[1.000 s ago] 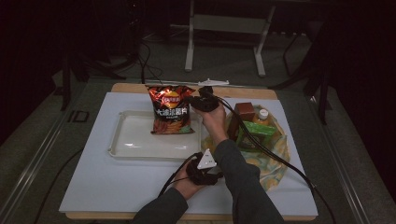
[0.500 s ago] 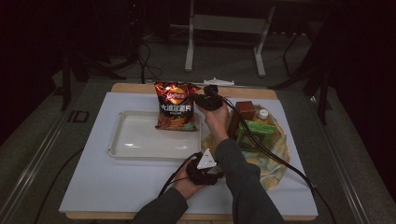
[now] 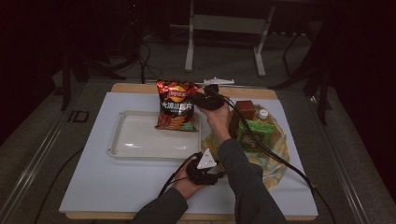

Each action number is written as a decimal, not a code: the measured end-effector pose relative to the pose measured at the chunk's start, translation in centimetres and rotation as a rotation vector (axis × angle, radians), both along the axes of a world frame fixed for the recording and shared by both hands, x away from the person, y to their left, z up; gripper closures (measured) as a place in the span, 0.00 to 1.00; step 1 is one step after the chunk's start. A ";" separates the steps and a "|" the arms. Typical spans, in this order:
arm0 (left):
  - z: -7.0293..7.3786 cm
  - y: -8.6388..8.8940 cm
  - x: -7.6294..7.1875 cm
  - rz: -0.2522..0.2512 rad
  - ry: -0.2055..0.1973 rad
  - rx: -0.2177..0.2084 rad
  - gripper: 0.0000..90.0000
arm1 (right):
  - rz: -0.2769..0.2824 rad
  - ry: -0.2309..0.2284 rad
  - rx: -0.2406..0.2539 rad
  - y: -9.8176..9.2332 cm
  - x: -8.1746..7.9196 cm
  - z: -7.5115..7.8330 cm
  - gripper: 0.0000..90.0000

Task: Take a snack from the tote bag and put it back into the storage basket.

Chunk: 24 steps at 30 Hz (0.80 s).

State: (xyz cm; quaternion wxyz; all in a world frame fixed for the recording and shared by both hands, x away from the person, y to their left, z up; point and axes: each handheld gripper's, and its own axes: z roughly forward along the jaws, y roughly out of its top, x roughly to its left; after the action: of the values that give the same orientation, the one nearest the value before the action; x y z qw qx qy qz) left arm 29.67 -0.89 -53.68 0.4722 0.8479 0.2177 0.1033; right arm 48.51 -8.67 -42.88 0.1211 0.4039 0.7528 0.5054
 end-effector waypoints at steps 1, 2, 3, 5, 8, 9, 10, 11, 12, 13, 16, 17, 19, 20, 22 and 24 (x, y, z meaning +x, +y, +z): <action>0.0 0.0 0.0 0.000 -0.001 0.001 0.57 | -0.001 -0.004 0.000 0.0 -0.1 0.1 0.71; 0.0 0.0 0.0 -0.001 -0.001 0.001 0.57 | -0.008 -0.011 -0.003 0.0 -0.1 0.1 0.69; 0.0 0.0 0.0 -0.001 -0.001 0.001 0.57 | -0.011 -0.014 -0.002 0.0 -0.2 0.2 0.68; 0.0 0.0 0.0 -0.001 -0.001 0.001 0.57 | -0.020 -0.022 -0.009 -0.1 -0.3 0.4 0.65; 0.0 0.0 0.0 -0.001 -0.002 0.003 0.57 | -0.025 -0.041 -0.026 -0.2 -0.7 0.8 0.63; 0.0 0.0 0.0 -0.001 -0.001 0.002 0.57 | -0.027 -0.053 -0.036 -0.2 -0.9 0.9 0.63; 0.0 0.0 0.0 -0.001 -0.001 0.002 0.57 | -0.021 -0.058 -0.040 -0.2 -1.1 1.1 0.62; 0.0 0.0 0.0 -0.001 -0.001 0.002 0.57 | -0.018 -0.064 -0.046 -0.3 -1.2 1.3 0.62; 0.0 0.0 0.0 0.000 -0.002 0.002 0.57 | -0.014 -0.070 -0.057 -0.3 -1.4 1.4 0.62; 0.0 0.0 0.0 0.000 -0.001 0.002 0.57 | -0.006 -0.068 -0.066 -0.4 -1.5 1.6 0.62; 0.0 0.0 0.0 0.000 0.001 0.000 0.57 | 0.024 -0.064 -0.083 -0.6 -1.8 1.9 0.62; 0.0 0.0 0.0 0.001 0.001 -0.001 0.57 | 0.035 -0.068 -0.090 -0.6 -1.9 2.0 0.62; 0.0 0.0 0.0 0.000 0.001 0.000 0.57 | 0.058 -0.074 -0.103 -0.7 -2.2 2.3 0.62; 0.0 0.0 0.0 0.001 0.001 0.000 0.57 | 0.069 -0.075 -0.102 -0.8 -2.4 2.4 0.62; 0.0 0.0 0.0 0.001 0.002 0.000 0.57 | 0.086 -0.080 -0.098 -0.9 -2.8 2.7 0.62; 0.0 0.0 0.0 0.000 0.002 0.002 0.57 | 0.105 -0.087 -0.102 -0.9 -3.2 3.0 0.62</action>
State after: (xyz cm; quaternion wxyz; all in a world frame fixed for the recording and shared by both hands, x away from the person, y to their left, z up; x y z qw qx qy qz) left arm 29.68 -0.91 -53.68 0.4712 0.8485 0.2180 0.1028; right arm 45.29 -9.58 -39.89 0.1474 0.3351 0.7918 0.4889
